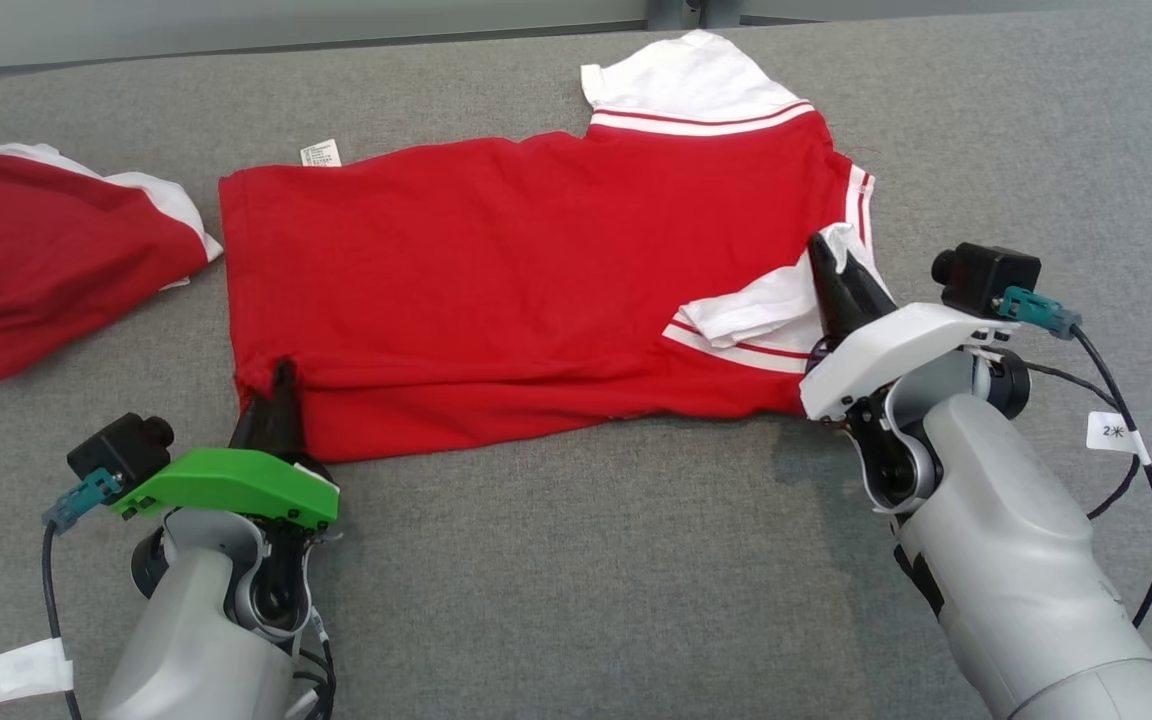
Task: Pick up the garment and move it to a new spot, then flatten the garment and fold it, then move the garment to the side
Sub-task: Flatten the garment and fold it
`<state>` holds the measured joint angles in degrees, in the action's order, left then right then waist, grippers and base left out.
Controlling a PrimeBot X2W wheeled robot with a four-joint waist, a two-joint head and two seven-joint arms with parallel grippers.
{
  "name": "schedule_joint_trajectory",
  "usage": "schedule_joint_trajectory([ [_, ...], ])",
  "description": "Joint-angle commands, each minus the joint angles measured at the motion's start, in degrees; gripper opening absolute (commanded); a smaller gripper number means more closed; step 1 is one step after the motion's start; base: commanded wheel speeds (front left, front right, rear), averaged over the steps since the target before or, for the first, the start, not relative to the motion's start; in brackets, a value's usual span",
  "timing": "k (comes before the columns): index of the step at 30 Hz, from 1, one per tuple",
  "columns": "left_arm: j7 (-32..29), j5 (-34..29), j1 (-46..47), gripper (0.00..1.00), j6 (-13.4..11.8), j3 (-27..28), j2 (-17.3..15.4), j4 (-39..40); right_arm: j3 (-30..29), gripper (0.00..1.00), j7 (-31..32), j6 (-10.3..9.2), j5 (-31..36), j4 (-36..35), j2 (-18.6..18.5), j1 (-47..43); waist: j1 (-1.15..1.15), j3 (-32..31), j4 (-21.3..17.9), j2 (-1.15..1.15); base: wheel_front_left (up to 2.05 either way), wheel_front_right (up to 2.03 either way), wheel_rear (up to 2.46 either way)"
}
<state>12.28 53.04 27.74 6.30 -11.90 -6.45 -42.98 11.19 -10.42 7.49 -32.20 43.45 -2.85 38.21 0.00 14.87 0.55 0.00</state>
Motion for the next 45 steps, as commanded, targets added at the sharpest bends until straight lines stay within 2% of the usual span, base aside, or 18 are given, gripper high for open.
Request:
schedule_joint_trajectory([
  [1, 0.5, -0.4, 0.7, 1.0, 0.3, -0.2, -0.1, 0.1, 0.7, 1.0, -1.0, 0.01, -0.7, 0.8, -0.1, 0.9, 0.0, 0.0, 0.0, 0.0, 0.0, 0.0, 0.0],
  [10, 1.3, -1.4, -3.2, 1.0, 0.8, -1.3, -1.4, 4.1, 3.2, 1.0, -4.1, 0.0, -1.8, 2.5, -0.1, 2.4, 0.0, -0.3, -0.2, 0.0, 0.0, 0.0, 0.0],
  [18, 2.0, -1.8, -9.1, 1.0, -0.5, -0.3, -3.3, 11.0, 1.9, 1.0, -4.8, 0.0, -0.9, -1.8, -0.6, 0.2, 0.0, -1.5, -0.3, 0.0, 0.0, 0.0, 0.0],
  [22, 1.5, -2.2, -13.6, 1.0, -2.5, -0.2, -4.6, 15.7, -0.8, 1.0, -4.8, 0.0, 0.3, -7.6, -0.9, -3.1, 0.0, -2.5, -0.4, 0.0, 0.0, 0.0, 0.0],
  [26, -0.2, -3.2, -18.0, 1.0, -5.5, -0.9, -5.7, 20.1, -3.6, 1.0, -4.8, 0.0, 3.0, -12.9, -1.0, -7.6, 0.0, -3.6, -0.5, 0.0, 0.0, 0.0, 0.0],
  [31, -4.3, -2.3, -21.3, 1.0, -8.7, -1.8, -5.6, 23.5, -6.2, 1.0, -4.8, 0.0, 4.9, -18.2, -0.6, -13.1, 0.0, -4.5, -1.0, 0.0, 0.0, 0.0, 0.0],
  [37, -7.5, -1.2, -19.6, 1.0, -10.9, -1.6, -5.7, 22.6, -7.6, 1.0, -4.8, 0.0, 5.9, -21.9, -0.3, -17.1, 0.0, -4.3, -2.5, 0.0, 0.0, 0.0, 0.0],
  [45, -9.9, 2.2, -15.8, 1.0, -11.0, 0.6, -5.3, 17.4, -7.7, 1.0, -4.0, 0.0, 6.4, -24.2, -0.1, -19.1, 0.0, -3.4, -5.0, 0.0, 0.0, 0.0, 0.0],
])
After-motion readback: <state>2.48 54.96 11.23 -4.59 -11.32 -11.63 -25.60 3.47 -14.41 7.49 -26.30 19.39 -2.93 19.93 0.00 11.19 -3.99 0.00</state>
